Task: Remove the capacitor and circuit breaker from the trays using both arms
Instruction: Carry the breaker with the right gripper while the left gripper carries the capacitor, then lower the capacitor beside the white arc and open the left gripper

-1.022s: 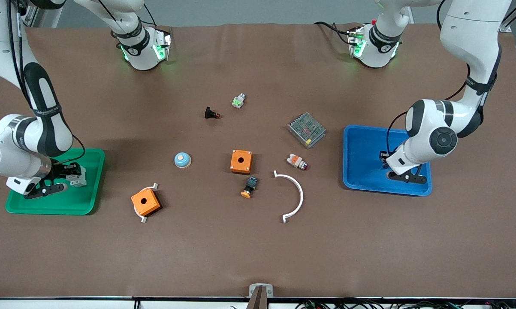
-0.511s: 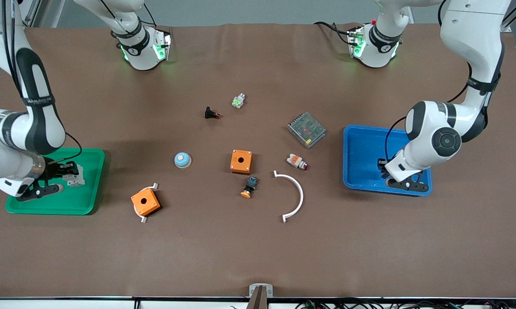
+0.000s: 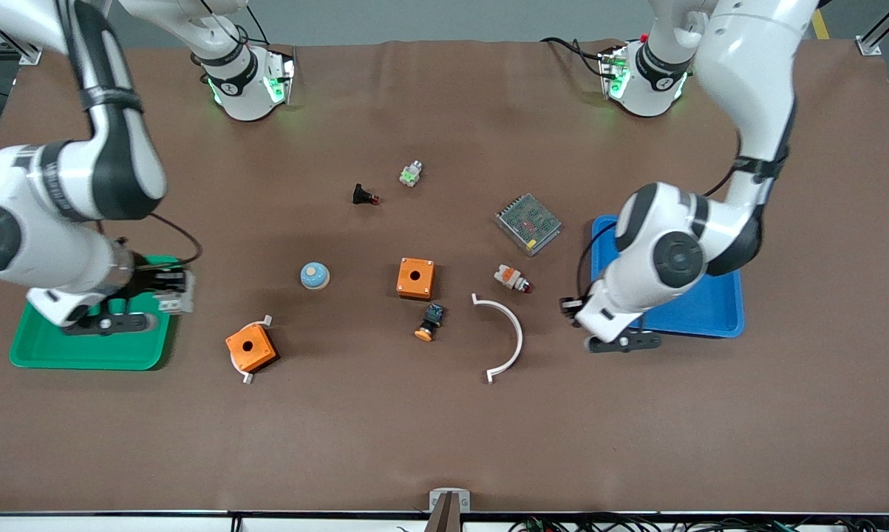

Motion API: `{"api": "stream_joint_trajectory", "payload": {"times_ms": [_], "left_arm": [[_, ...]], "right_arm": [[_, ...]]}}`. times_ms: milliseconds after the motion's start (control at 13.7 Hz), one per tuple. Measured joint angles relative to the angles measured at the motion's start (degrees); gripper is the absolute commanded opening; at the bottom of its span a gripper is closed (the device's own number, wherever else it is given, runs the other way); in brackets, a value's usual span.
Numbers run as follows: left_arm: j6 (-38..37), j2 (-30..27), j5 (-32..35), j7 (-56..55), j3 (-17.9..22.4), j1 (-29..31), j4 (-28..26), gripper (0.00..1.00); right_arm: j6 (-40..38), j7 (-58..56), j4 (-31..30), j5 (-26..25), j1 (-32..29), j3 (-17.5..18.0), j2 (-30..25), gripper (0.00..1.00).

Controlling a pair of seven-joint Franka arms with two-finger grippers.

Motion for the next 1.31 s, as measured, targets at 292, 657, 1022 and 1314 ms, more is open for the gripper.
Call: {"api": "stream_joint_trajectory", "payload": {"times_ms": [292, 657, 1022, 1314], "left_arm": [[2.6, 8.1, 0.0, -12.1, 0.0, -6.3, 9.0, 0.01], [10.6, 14.3, 0.0, -16.9, 0.3, -10.9, 11.8, 0.02], [11.1, 17.1, 0.0, -17.2, 2.7, -13.8, 13.6, 0.31], [11.1, 17.2, 0.0, -17.2, 3.9, -14.8, 14.1, 0.98]], "right_arm": [[2.3, 12.9, 0.0, 2.4, 8.9, 0.0, 1.0, 0.0], [10.8, 20.7, -0.3, 3.1, 15.5, 0.0, 7.6, 0.0], [17.6, 21.1, -0.5, 4.7, 17.0, 0.0, 14.5, 0.01], [19.5, 21.3, -0.4, 6.1, 18.0, -0.1, 17.6, 0.01]]}}
